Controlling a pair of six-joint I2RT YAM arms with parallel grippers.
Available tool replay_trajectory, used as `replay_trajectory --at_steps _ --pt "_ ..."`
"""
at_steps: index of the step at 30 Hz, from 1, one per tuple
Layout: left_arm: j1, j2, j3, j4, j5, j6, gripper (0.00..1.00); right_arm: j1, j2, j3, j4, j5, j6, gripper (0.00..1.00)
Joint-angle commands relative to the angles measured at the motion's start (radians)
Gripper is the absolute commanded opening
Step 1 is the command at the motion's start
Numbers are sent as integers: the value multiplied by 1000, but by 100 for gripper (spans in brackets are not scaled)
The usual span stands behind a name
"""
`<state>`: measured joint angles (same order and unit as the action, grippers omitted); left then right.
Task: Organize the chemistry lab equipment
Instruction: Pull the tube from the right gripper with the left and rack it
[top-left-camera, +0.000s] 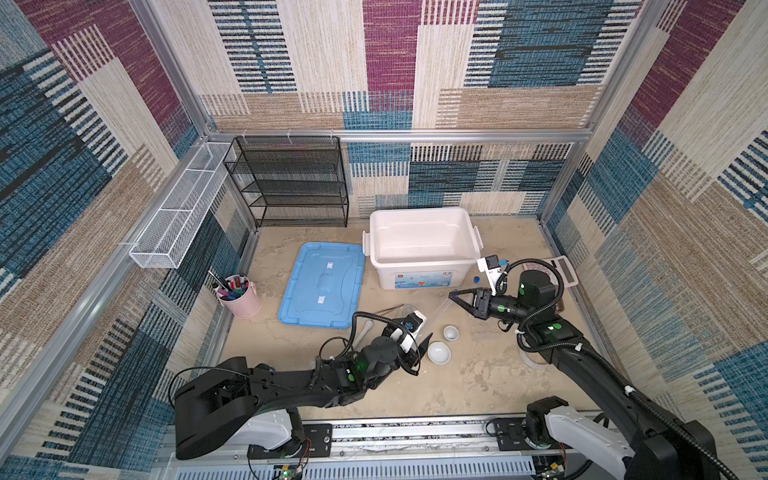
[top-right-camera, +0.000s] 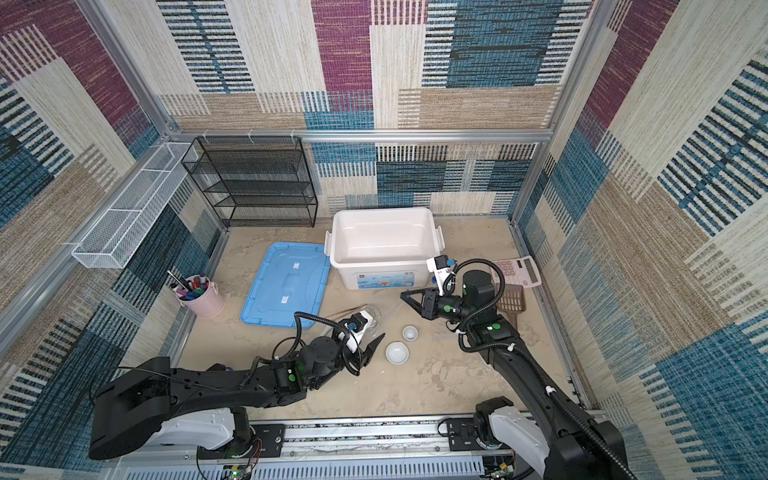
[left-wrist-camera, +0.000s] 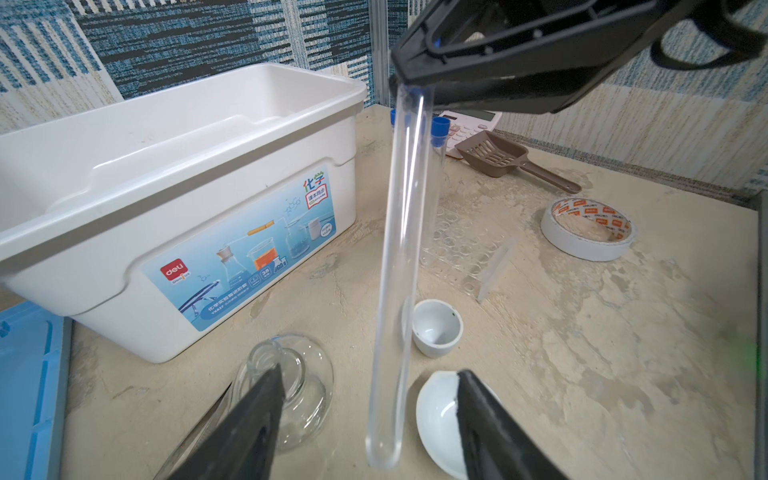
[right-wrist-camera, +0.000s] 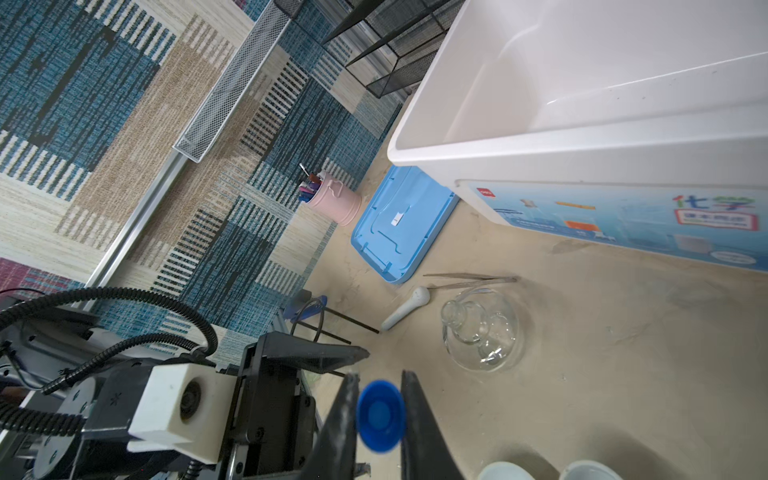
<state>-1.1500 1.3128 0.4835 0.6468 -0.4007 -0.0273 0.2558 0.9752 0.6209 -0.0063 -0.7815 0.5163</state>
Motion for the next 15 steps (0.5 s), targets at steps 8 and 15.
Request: replay_trajectory --at_steps 8,15 --pt "-1 -26 -36 12 -89 -62 83 5 -115 18 -240 288 -88 9" --pt "-1 -15 -32 -1 -99 -75 85 43 -169 54 -337 460 -102 7"
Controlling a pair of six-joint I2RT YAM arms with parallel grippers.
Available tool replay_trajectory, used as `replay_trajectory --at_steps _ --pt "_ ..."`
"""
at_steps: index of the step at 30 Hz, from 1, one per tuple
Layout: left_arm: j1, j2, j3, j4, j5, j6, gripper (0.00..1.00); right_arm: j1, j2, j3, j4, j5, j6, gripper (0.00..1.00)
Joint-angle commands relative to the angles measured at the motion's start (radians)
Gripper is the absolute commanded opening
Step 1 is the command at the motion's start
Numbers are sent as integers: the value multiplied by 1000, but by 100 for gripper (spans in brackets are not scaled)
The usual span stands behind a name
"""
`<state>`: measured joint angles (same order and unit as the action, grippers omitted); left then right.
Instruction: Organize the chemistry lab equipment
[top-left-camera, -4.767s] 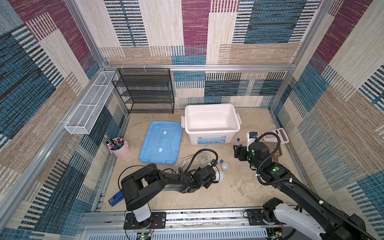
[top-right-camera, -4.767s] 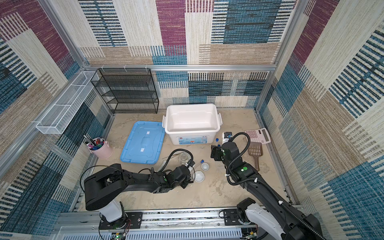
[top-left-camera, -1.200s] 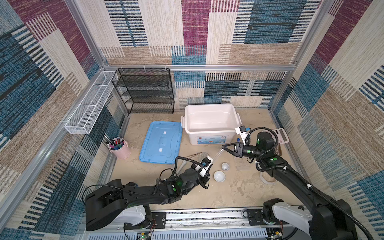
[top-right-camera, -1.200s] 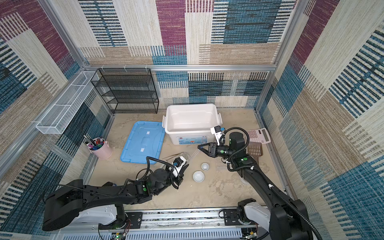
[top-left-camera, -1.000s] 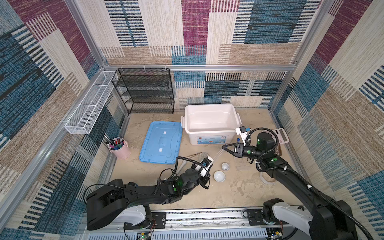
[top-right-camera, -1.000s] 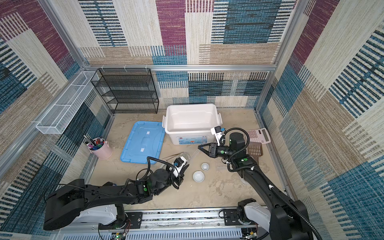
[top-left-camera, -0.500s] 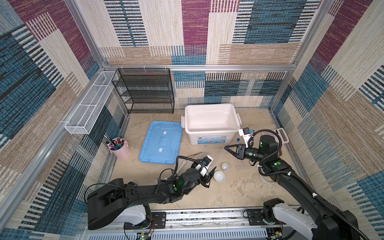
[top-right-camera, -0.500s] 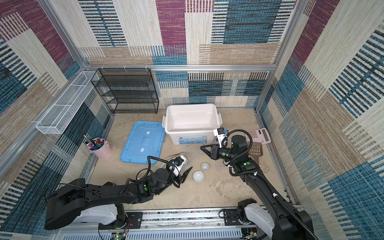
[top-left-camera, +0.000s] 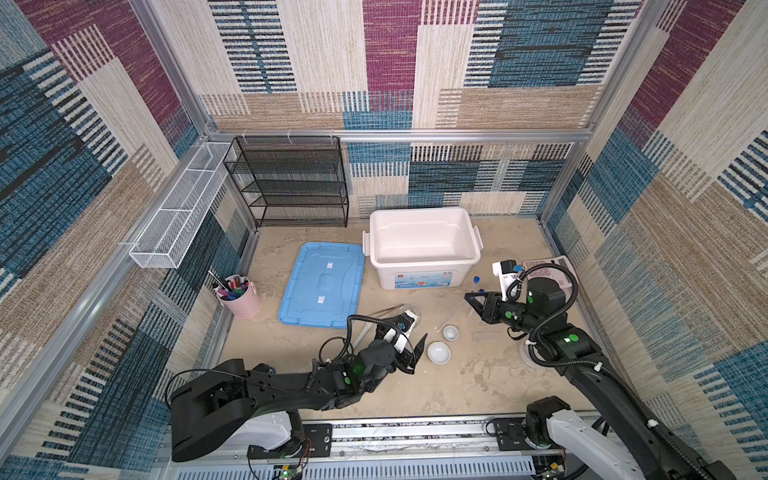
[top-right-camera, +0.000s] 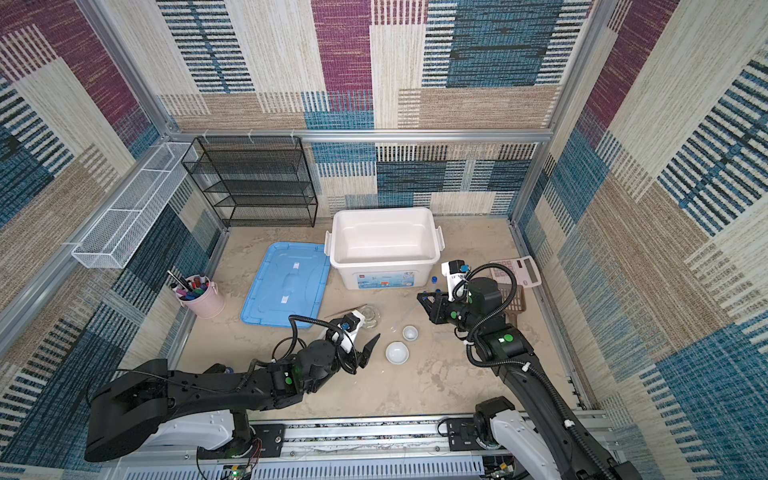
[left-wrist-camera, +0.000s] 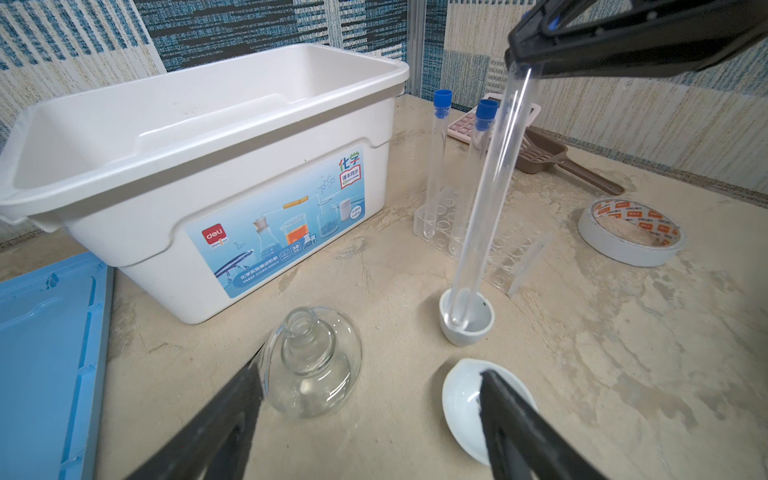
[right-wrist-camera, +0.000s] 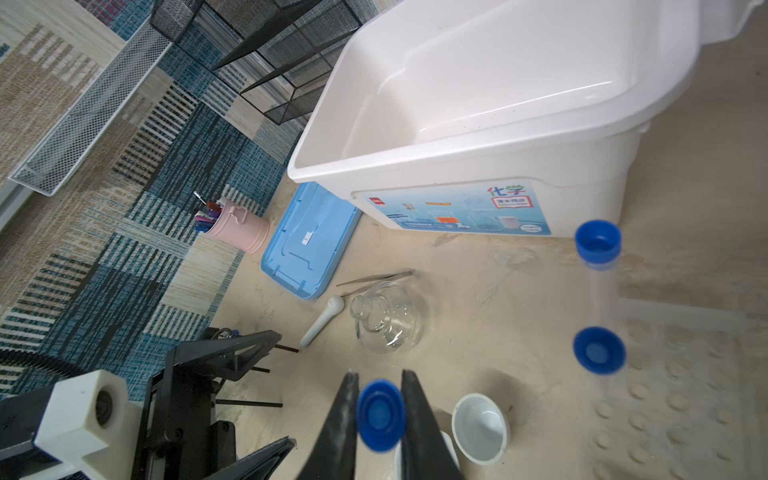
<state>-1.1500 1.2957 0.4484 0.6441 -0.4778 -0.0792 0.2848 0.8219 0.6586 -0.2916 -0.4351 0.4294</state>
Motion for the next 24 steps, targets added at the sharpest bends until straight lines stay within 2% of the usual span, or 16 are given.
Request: replay_trajectory --at_steps 1,8,24 --pt "-1 5 3 0 -23 -24 85 27 -27 20 -67 150 -15 7" --pt "-1 7 0 -7 -33 -28 85 132 -59 72 -208 408 -5 6" --pt "-1 36 4 -13 -42 -41 86 242 -57 126 -346 712 37 4"
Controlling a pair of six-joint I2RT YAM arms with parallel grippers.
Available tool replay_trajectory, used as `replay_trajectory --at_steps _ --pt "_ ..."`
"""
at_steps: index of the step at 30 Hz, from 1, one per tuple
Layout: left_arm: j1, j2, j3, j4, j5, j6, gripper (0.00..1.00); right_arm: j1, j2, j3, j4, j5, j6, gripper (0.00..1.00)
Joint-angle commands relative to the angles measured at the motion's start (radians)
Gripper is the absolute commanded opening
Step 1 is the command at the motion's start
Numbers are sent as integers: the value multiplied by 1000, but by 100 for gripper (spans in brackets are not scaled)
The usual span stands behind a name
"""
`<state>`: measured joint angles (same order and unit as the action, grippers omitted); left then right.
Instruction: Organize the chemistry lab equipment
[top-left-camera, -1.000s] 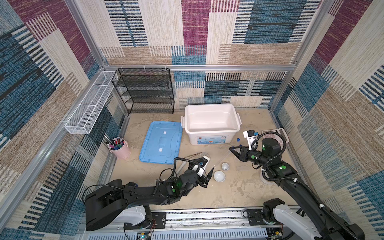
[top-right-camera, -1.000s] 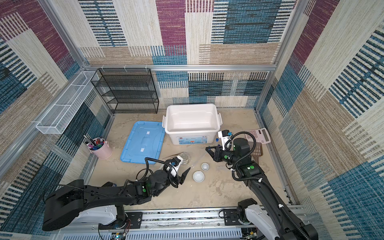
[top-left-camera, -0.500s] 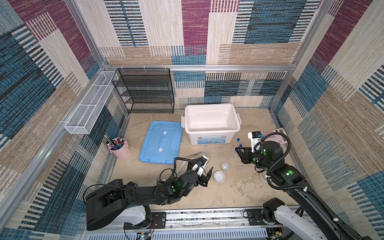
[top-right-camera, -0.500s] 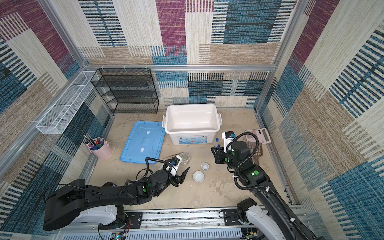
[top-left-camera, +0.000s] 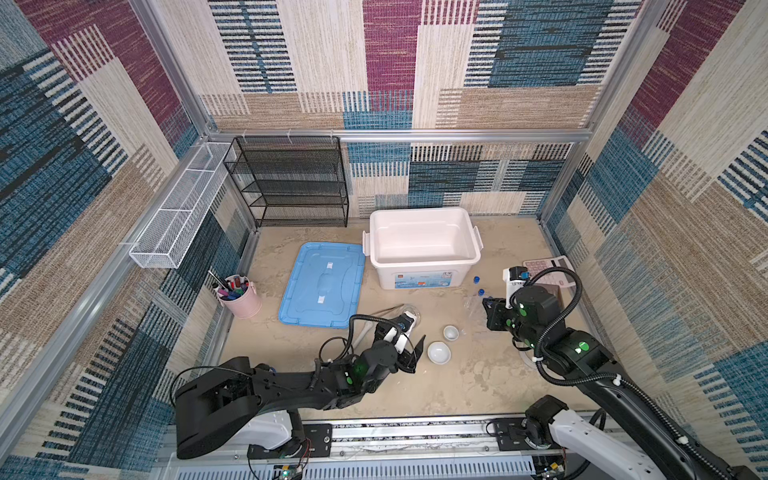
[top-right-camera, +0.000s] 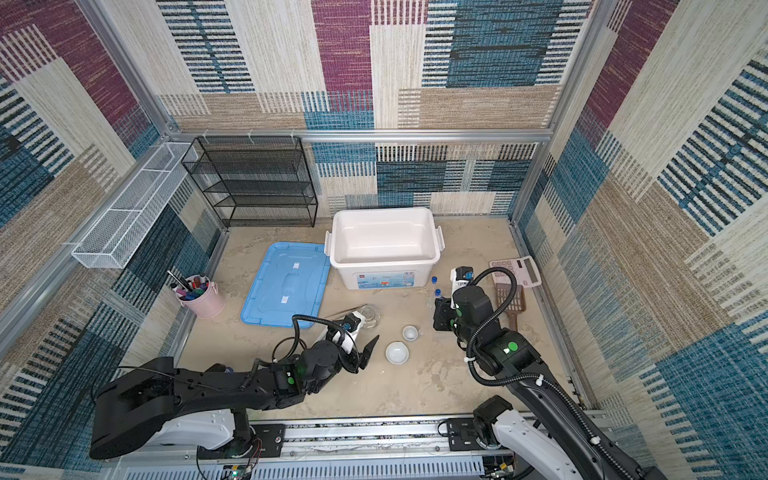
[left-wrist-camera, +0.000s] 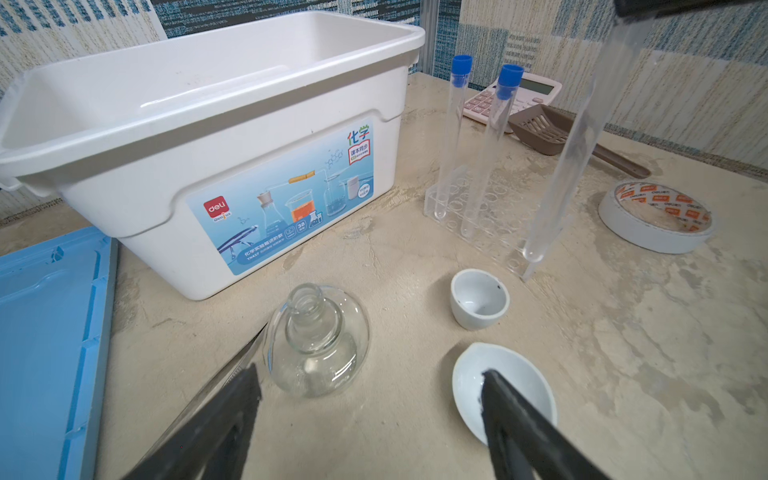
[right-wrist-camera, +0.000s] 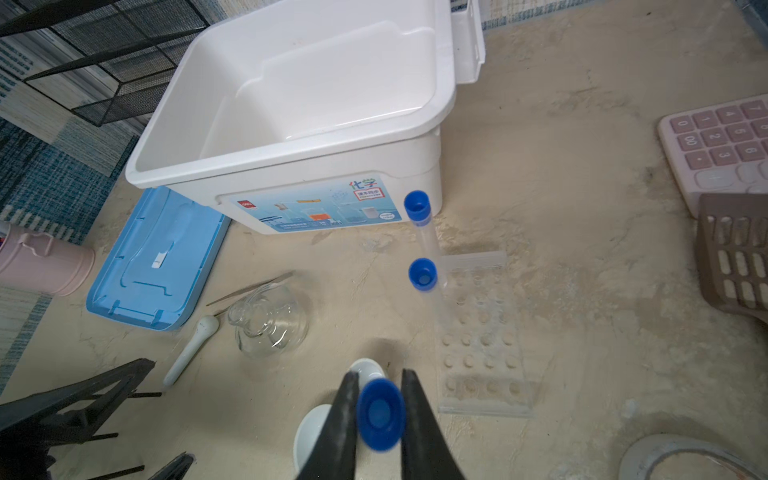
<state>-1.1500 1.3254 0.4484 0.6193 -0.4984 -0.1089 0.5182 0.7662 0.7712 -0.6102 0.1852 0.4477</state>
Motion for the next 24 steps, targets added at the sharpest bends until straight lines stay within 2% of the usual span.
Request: replay_trajectory --at_steps 1,15,24 --pt "-1 10 4 13 -21 -12 86 12 -1 17 -35 113 24 4" --pt "-1 28 7 10 -23 -18 86 134 31 -7 7 375 83 4" --pt "-1 26 4 4 -22 -21 86 172 7 -90 127 436 88 4"
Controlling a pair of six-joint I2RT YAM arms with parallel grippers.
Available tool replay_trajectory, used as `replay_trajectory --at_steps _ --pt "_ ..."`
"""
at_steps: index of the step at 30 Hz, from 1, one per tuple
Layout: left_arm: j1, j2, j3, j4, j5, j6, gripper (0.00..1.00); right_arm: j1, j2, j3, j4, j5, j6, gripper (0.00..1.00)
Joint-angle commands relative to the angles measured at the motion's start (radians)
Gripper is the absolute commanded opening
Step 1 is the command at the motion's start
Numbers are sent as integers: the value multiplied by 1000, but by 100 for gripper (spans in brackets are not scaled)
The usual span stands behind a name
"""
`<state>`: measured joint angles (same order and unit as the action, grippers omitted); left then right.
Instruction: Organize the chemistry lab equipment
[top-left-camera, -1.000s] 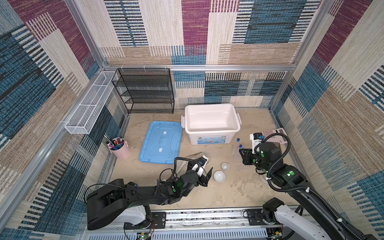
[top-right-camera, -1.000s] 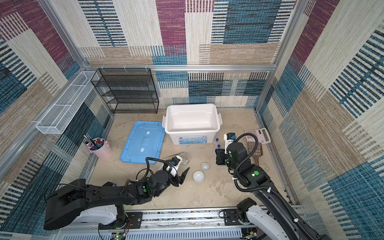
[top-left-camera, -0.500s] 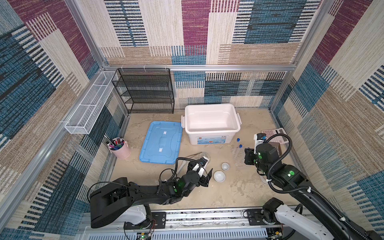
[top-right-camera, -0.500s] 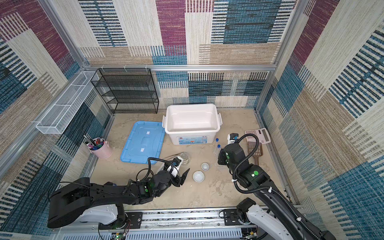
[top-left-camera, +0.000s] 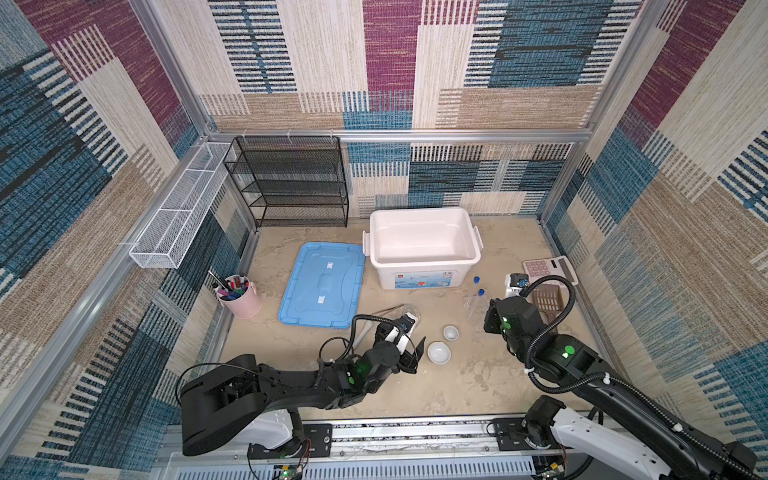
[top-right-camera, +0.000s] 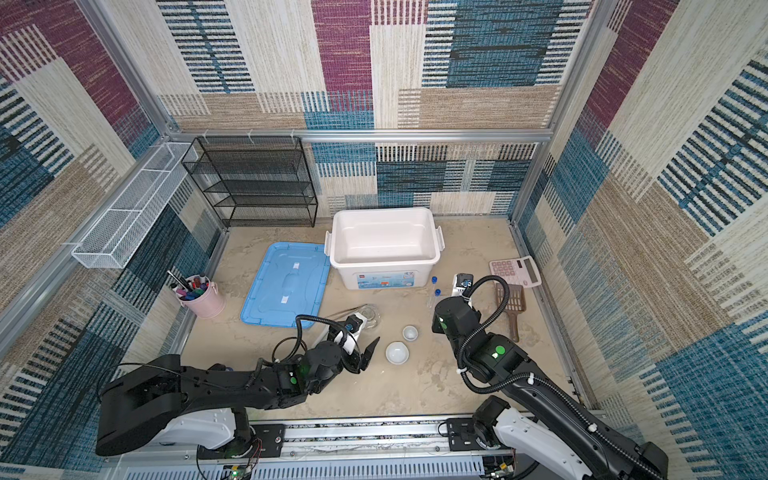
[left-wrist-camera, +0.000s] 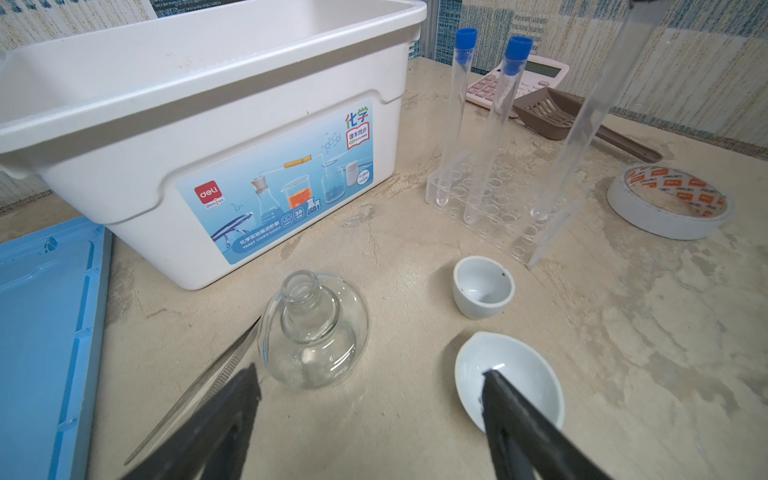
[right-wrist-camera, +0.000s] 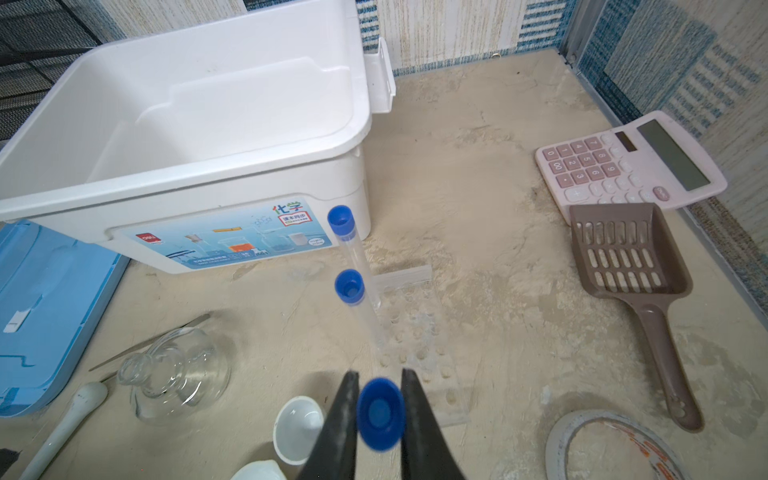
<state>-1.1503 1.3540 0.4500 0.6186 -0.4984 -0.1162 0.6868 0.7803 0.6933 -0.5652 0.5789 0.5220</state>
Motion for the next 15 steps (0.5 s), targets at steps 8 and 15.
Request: replay_trajectory --at_steps 8,15 --pt "-2 0 4 4 -18 -18 86 3 33 -26 104 35 -5 5" --pt "0 1 7 4 -12 -21 86 4 54 -29 103 37 -16 5"
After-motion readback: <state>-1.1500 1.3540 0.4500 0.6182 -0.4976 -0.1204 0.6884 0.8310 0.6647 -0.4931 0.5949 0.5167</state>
